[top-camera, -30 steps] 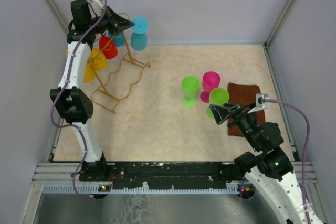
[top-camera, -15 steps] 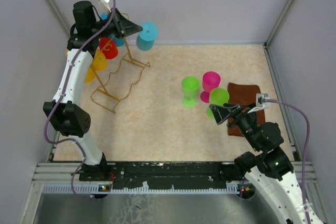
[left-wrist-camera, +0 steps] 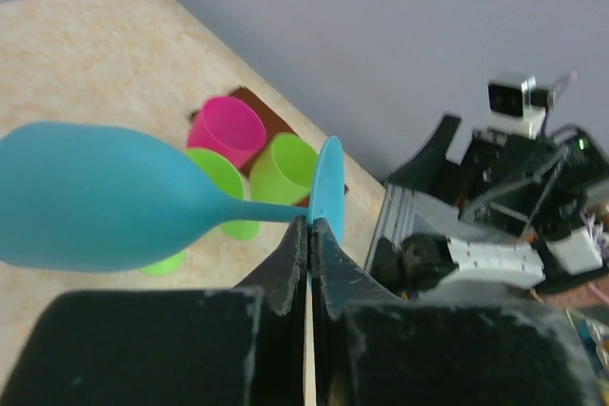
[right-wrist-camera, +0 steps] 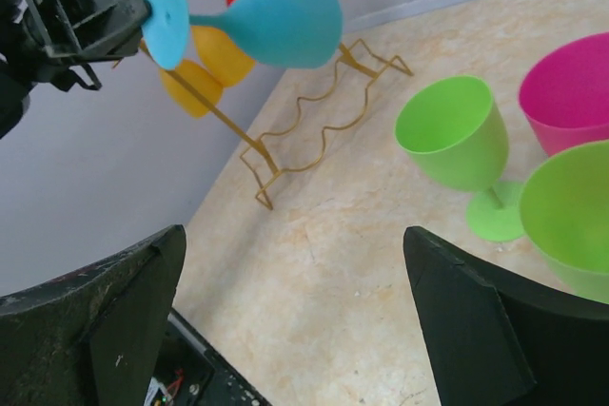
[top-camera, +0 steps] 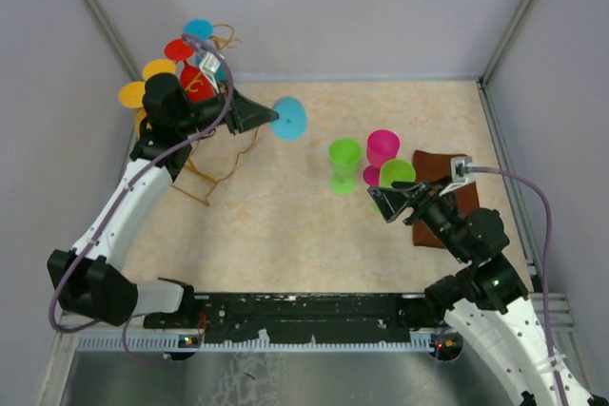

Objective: Take the wine glass off the wine glass rack
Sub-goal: Pick up the wine glass from the wine rack, then place the wine glass at the center of the board.

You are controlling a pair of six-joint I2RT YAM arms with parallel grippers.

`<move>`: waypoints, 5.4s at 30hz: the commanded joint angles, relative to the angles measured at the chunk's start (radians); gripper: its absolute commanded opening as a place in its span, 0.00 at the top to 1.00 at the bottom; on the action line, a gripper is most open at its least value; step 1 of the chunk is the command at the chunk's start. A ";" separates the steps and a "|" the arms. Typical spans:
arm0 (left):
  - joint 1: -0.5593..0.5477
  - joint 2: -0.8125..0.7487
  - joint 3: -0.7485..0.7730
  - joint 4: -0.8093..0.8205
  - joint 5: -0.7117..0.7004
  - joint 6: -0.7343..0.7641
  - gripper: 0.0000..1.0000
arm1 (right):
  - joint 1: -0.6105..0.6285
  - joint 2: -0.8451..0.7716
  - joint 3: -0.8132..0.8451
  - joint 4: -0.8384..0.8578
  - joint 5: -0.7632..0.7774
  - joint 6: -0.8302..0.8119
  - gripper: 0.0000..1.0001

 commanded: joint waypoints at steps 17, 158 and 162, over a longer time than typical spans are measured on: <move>-0.255 -0.370 -0.523 0.289 -0.170 -0.039 1.00 | 0.048 0.390 0.136 0.381 -0.493 0.152 0.29; -0.468 -0.778 -0.908 0.115 -0.286 0.565 0.13 | 0.037 0.550 0.429 -0.256 -0.510 -0.323 1.00; -0.468 -0.786 -0.921 0.111 -0.333 0.569 0.01 | 0.049 0.547 0.426 -0.278 -0.403 -0.352 1.00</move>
